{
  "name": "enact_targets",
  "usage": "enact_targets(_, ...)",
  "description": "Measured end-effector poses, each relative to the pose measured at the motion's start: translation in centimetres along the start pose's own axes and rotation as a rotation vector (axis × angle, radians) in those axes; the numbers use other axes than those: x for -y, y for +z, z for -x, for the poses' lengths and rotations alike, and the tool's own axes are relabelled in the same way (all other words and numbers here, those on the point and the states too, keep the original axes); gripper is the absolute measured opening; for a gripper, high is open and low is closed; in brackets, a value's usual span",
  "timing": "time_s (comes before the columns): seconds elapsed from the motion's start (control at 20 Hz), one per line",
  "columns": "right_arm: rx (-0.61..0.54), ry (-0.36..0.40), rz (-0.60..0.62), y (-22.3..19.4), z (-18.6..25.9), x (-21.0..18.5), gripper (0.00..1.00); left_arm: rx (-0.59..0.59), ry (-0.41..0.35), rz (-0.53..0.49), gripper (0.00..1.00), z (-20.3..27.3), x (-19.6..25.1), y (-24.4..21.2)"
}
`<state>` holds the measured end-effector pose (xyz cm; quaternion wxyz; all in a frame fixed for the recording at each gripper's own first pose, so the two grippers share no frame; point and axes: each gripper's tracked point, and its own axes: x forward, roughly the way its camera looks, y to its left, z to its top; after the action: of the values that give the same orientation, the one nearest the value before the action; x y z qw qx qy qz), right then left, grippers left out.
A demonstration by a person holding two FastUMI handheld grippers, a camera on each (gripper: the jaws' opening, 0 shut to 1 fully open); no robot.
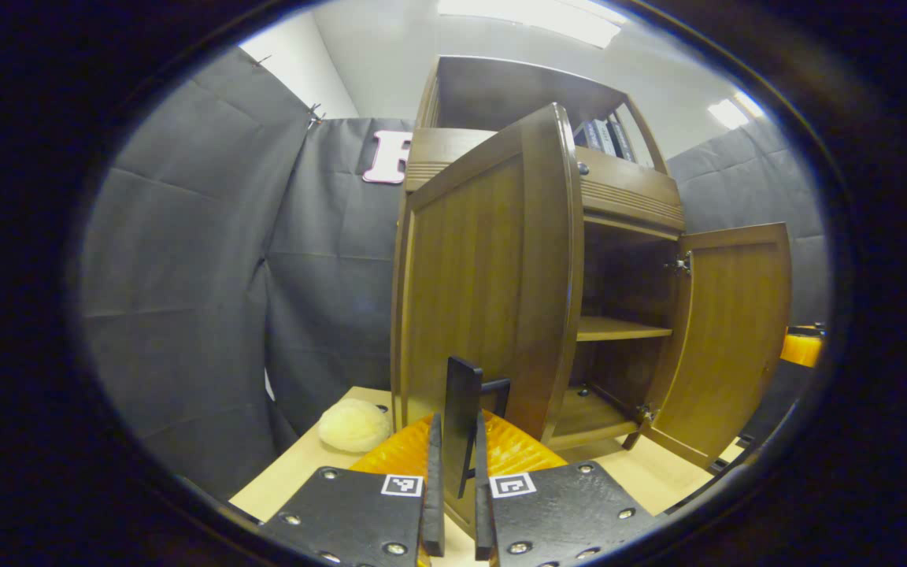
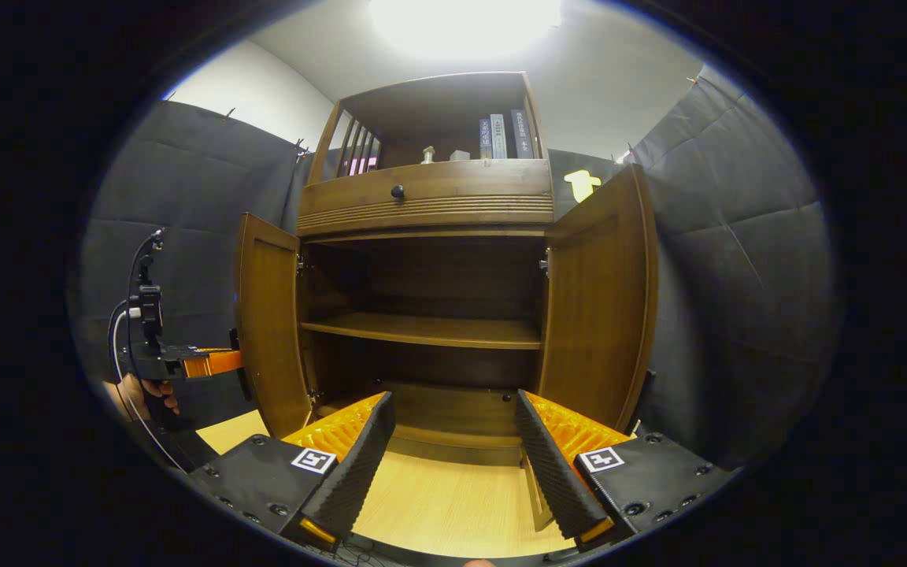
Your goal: Open the right door of the double-door shoe cabinet with the right hand, and open the left door with the left hand.
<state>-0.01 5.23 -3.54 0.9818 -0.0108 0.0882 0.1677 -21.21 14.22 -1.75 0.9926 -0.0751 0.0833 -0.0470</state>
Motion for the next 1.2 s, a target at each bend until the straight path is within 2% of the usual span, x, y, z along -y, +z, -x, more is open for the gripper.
enact_targets(0.2,-0.001,0.023,0.01,0.3,-1.0,-1.8,0.96,0.009,0.029,-0.007,0.16,0.8,-2.8,0.0)
enact_targets(0.25,-0.002,0.028,0.013,0.3,-1.1,-2.2,0.92,0.011,0.048,-0.017,0.16,1.0,-3.7,0.0)
enact_targets(0.3,-0.002,0.032,0.016,0.2,-1.1,-2.6,0.96,0.013,0.058,-0.018,0.14,1.3,-4.5,0.0)
enact_targets(0.4,-0.004,0.042,0.02,0.2,-1.3,-3.5,0.93,0.013,0.072,-0.004,0.13,1.6,-5.9,0.0)
enact_targets(0.45,-0.005,0.047,0.021,0.3,-1.4,-3.9,0.93,0.013,0.084,-0.008,0.13,1.8,-6.8,-0.1)
enact_targets(0.5,-0.003,0.05,0.022,0.3,-1.6,-4.3,0.93,0.016,0.095,-0.014,0.19,2.1,-7.6,0.0)
enact_targets(0.6,0.001,0.054,0.022,0.5,-1.8,-5.1,0.96,0.017,0.11,-0.013,0.17,2.6,-9.0,-0.1)
enact_targets(0.7,0.004,0.049,0.015,0.6,-1.7,-5.6,0.94,0.018,0.127,-0.013,0.15,3.0,-10.6,-0.2)
enact_targets(0.75,0.006,0.045,0.01,0.6,-1.7,-5.8,0.97,0.019,0.136,-0.017,0.14,3.2,-11.4,-0.1)
enact_targets(0.95,0.017,0.003,-0.002,0.5,-1.1,-6.1,0.97,0.024,0.158,-0.033,0.15,4.1,-14.3,0.3)
enact_targets(1.1,0.029,-0.033,-0.017,0.3,-0.1,-5.3,0.97,0.03,0.153,-0.053,0.17,5.1,-14.6,0.5)
enact_targets(1.15,0.029,-0.041,-0.027,0.3,0.2,-5.0,0.94,0.042,0.161,-0.065,0.19,5.8,-14.8,0.9)
enact_targets(1.2,0.03,-0.049,-0.035,0.3,0.7,-4.6,0.97,0.056,0.163,-0.07,0.19,6.4,-14.5,1.6)
